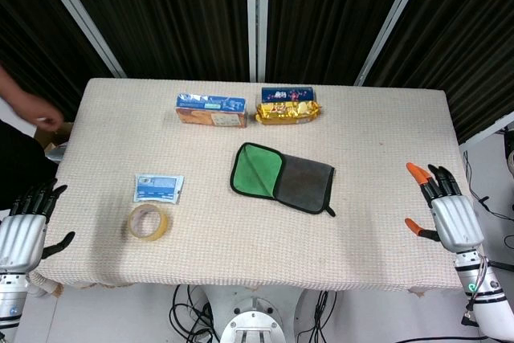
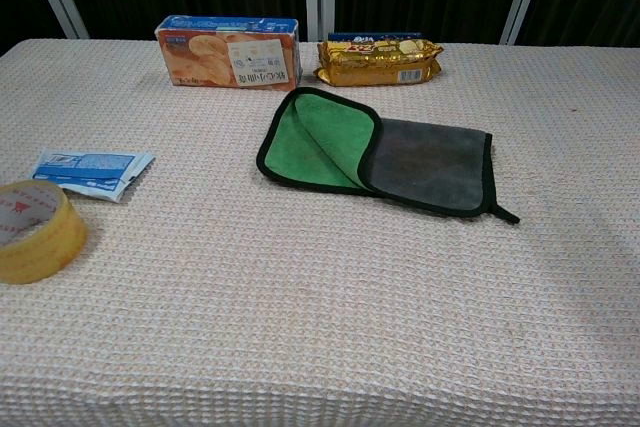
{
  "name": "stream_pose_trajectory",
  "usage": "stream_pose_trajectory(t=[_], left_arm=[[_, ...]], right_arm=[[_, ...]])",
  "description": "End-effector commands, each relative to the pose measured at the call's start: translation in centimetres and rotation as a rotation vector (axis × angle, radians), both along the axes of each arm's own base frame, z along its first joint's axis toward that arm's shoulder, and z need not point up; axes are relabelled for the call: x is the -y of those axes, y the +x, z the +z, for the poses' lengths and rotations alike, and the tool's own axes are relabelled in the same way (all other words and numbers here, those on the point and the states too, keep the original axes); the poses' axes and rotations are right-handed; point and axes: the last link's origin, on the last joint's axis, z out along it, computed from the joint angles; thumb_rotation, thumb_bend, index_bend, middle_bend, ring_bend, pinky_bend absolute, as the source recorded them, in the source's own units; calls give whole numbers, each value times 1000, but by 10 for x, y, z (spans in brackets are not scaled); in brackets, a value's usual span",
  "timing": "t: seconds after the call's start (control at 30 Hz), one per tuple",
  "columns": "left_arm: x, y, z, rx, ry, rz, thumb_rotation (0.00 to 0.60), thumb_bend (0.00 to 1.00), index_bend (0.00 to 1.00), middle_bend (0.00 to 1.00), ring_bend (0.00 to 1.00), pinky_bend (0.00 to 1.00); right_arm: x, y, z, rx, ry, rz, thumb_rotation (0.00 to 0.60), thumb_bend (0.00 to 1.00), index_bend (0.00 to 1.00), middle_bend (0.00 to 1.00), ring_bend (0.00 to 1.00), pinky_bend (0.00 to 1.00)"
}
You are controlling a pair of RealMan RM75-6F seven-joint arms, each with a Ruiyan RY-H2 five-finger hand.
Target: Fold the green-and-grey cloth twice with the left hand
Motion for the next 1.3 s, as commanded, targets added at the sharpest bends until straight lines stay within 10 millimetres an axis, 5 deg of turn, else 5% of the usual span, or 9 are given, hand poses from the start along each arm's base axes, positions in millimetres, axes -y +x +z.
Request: stream_pose_trajectory(t=[0.03, 0.3, 0.53, 0.73, 0.93, 1.1, 1.3], left_arm=[[0, -1, -1, -2, -4, 3, 600, 168, 134, 67, 88, 102], [-17, 15, -4, 4, -34, -70, 600, 168, 140, 67, 89, 103], [-90, 82, -21, 20, -153, -343, 600, 172, 242, 137, 125, 106], [-174, 161, -63, -18, -367, -504, 600, 287, 296, 163, 143, 115], [-232, 225, -120, -55, -516, -545, 600, 396, 307, 163, 144, 115], [-259, 266, -160, -62, -585, -540, 600, 402, 309, 161, 143, 115], [-276, 292, -201, -168, -651, -531, 600, 416, 309, 123, 128, 110]], right_arm=[[-1, 0, 1, 1, -7, -1, 600, 84, 12, 125, 0, 0], [-6, -2, 10, 20, -43, -4, 600, 84, 12, 125, 0, 0], [-10, 2, 15, 39, -44, 28, 600, 84, 13, 125, 0, 0], [-14, 8, 17, 35, -39, 44, 600, 92, 13, 126, 0, 0], [-18, 10, 17, 24, -50, 24, 600, 92, 12, 126, 0, 0], [-20, 11, 18, 11, -56, 13, 600, 93, 12, 126, 0, 0], [-20, 12, 19, 5, -60, 4, 600, 93, 13, 126, 0, 0]])
